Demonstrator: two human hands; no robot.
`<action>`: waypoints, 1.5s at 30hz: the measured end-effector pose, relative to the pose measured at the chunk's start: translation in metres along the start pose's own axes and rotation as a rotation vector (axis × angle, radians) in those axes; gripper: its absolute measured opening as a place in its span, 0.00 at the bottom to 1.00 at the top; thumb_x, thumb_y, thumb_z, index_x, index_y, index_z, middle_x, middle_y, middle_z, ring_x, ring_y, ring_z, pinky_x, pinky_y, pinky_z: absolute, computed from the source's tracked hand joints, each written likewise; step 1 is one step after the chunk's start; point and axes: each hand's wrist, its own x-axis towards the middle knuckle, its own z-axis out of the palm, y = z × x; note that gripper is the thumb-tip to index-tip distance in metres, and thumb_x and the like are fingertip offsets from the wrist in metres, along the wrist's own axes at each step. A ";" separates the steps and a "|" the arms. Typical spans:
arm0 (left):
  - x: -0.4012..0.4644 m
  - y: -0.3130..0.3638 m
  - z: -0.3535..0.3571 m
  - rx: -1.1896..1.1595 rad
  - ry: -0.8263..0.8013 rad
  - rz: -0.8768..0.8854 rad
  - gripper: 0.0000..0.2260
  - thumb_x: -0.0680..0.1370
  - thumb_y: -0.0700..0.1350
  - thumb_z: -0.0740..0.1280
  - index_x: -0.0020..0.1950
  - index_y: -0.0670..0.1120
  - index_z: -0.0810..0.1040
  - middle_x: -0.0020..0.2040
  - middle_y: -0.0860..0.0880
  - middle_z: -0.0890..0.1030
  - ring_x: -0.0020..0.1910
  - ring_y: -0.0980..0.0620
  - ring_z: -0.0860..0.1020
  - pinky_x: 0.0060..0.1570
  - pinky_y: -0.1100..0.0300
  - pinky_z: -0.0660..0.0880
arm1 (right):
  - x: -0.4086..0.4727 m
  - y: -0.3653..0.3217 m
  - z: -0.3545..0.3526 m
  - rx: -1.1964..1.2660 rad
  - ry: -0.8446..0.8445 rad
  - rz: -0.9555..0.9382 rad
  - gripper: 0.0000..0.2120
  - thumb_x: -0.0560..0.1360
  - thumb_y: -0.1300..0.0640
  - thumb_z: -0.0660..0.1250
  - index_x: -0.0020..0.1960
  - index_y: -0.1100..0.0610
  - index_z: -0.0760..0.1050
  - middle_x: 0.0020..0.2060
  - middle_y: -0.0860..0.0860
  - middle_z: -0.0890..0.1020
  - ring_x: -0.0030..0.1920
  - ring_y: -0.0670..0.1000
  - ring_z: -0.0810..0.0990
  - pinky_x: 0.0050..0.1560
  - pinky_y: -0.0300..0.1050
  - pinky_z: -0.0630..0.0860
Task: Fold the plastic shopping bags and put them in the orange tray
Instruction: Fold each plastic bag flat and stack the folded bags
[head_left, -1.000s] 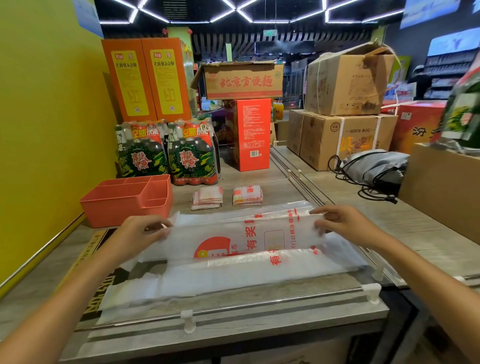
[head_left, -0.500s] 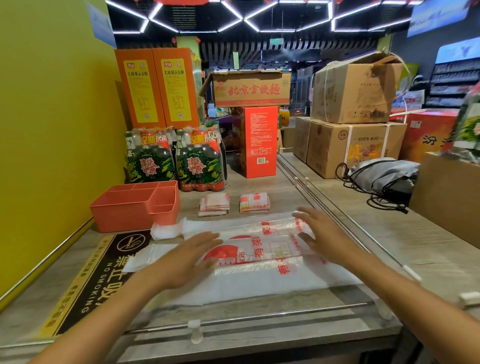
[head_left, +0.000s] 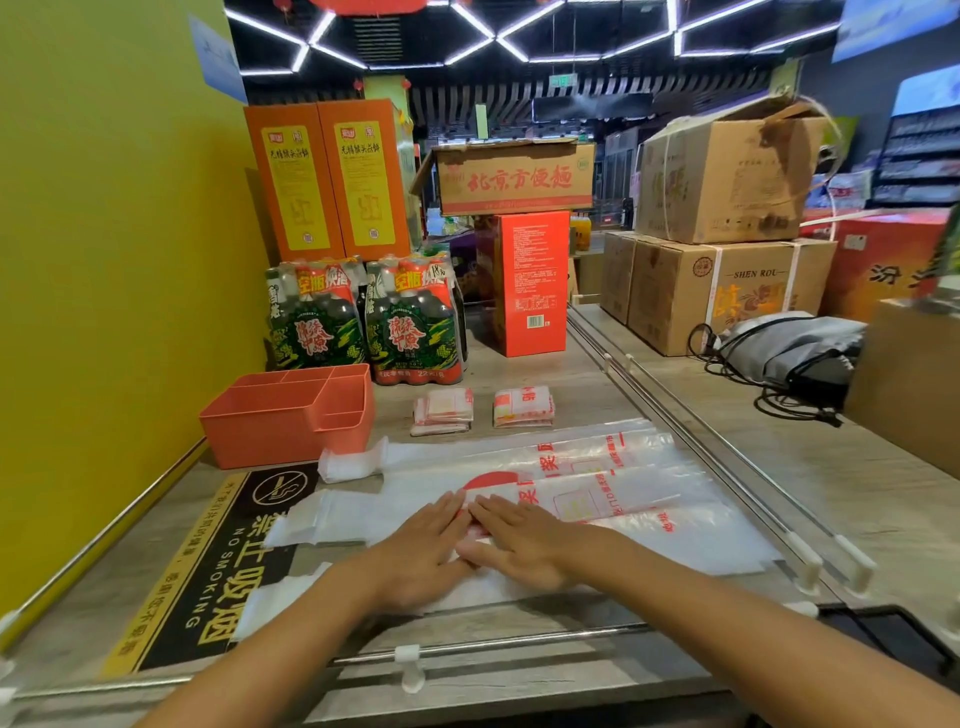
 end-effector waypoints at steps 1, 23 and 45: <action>0.000 -0.003 0.001 -0.015 -0.001 -0.018 0.43 0.72 0.76 0.38 0.82 0.54 0.38 0.80 0.58 0.35 0.78 0.59 0.34 0.79 0.57 0.38 | -0.001 0.003 0.001 -0.007 -0.006 0.023 0.40 0.78 0.28 0.39 0.82 0.50 0.37 0.82 0.47 0.40 0.80 0.48 0.38 0.80 0.52 0.39; -0.019 0.001 -0.016 -0.039 0.240 -0.087 0.22 0.85 0.60 0.52 0.78 0.59 0.64 0.80 0.59 0.60 0.78 0.58 0.58 0.75 0.58 0.59 | -0.075 0.080 -0.051 -0.152 0.199 0.333 0.29 0.83 0.37 0.47 0.66 0.54 0.77 0.56 0.53 0.81 0.54 0.51 0.79 0.58 0.48 0.74; -0.017 -0.016 -0.024 -0.102 0.486 -0.116 0.15 0.80 0.46 0.64 0.66 0.53 0.80 0.56 0.53 0.85 0.53 0.51 0.82 0.50 0.57 0.77 | 0.005 0.027 -0.022 -0.152 0.357 -0.065 0.11 0.80 0.46 0.67 0.60 0.47 0.79 0.53 0.45 0.84 0.49 0.49 0.81 0.48 0.44 0.77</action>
